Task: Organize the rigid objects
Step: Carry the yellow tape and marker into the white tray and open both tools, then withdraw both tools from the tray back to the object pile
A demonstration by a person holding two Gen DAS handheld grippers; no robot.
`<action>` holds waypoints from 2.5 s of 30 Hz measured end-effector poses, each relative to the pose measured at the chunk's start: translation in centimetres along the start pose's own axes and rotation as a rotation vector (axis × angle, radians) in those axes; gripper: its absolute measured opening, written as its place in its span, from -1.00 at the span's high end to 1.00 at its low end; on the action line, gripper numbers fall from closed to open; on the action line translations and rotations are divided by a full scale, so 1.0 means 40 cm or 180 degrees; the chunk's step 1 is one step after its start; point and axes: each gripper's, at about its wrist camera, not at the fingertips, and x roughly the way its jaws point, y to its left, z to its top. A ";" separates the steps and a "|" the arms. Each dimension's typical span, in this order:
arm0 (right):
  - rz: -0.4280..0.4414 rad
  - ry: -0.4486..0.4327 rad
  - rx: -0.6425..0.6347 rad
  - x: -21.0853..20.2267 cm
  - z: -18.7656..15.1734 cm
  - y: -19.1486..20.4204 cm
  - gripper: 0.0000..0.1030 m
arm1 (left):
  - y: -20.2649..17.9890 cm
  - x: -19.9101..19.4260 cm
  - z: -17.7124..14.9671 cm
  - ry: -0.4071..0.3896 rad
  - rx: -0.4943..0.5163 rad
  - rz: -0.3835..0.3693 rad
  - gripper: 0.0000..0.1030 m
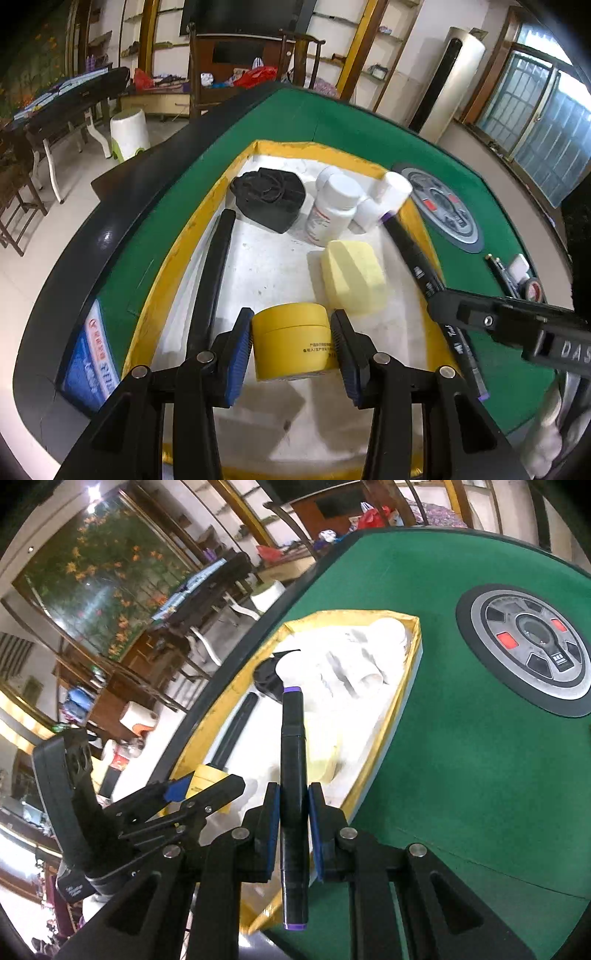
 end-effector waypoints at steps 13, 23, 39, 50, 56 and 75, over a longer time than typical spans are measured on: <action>-0.0630 -0.0066 0.0126 0.079 0.055 0.001 0.72 | 0.029 0.076 0.050 0.0143 -0.0034 -0.0009 0.11; -0.0969 -0.0110 0.0126 0.118 0.070 0.011 0.70 | 0.023 0.018 0.046 0.0000 -0.0018 -0.0040 -0.44; -0.0826 -0.0639 0.0035 0.010 0.036 0.028 0.04 | -0.020 -0.098 0.031 -0.0368 0.0152 0.0332 -0.77; -0.0867 -0.0893 0.0114 -0.091 -0.018 -0.047 -0.14 | -0.150 -0.138 0.002 -0.0560 0.0614 0.0596 -0.79; -0.0908 -0.0991 0.0229 -0.138 -0.044 -0.108 -0.14 | -0.214 -0.139 -0.010 -0.0556 0.0765 0.0615 -0.79; -0.1228 -0.1726 0.0718 -0.433 -0.105 -0.431 -0.94 | -0.368 -0.126 -0.048 -0.0343 0.0923 0.0082 -0.79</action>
